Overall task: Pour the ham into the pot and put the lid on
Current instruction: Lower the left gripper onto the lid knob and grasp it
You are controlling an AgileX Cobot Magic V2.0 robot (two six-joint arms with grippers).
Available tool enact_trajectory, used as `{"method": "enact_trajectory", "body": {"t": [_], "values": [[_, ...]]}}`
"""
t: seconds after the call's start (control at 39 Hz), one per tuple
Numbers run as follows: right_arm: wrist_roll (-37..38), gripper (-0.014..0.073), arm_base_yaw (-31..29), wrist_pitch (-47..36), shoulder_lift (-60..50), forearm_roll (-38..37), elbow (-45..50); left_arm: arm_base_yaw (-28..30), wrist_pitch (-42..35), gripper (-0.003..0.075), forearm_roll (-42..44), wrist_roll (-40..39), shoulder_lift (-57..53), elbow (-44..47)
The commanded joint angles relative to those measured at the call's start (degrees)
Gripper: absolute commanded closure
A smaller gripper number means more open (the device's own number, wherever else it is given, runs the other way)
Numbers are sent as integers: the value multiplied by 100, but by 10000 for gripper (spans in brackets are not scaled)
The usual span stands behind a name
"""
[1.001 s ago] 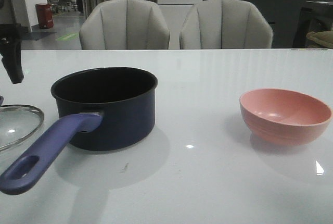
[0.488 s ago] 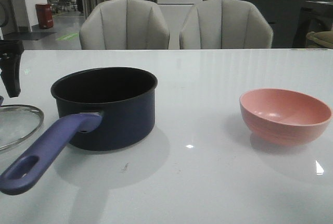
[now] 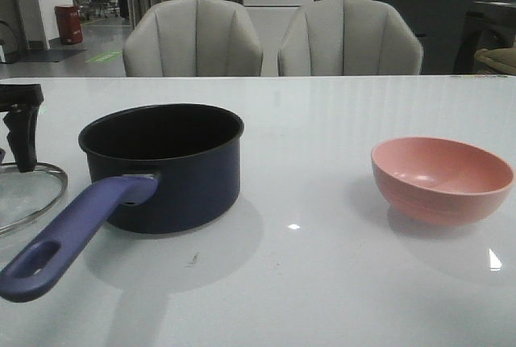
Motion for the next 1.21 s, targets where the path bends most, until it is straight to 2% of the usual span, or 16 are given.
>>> {"method": "enact_trajectory", "body": {"t": [0.0,0.15,0.46,0.62,0.72,1.18], "values": [[-57,424,5,-413,28,28,-164,5,28,43,-65,-75,-279,-172],[-57,424,5,-413,28,28,-164,5,28,69,-65,-75,-279,-172],[-57,424,5,-413,28,28,-164,5,179,367,-65,-75,-279,-338],[-57,424,5,-413,28,28,-164,5,269,468,-65,-75,-279,-439],[-57,424,5,-408,28,28,-164,5,295,496,-65,-75,-279,-463],[-57,424,5,-408,28,28,-164,5,375,495,-65,88,-328,-560]]}}
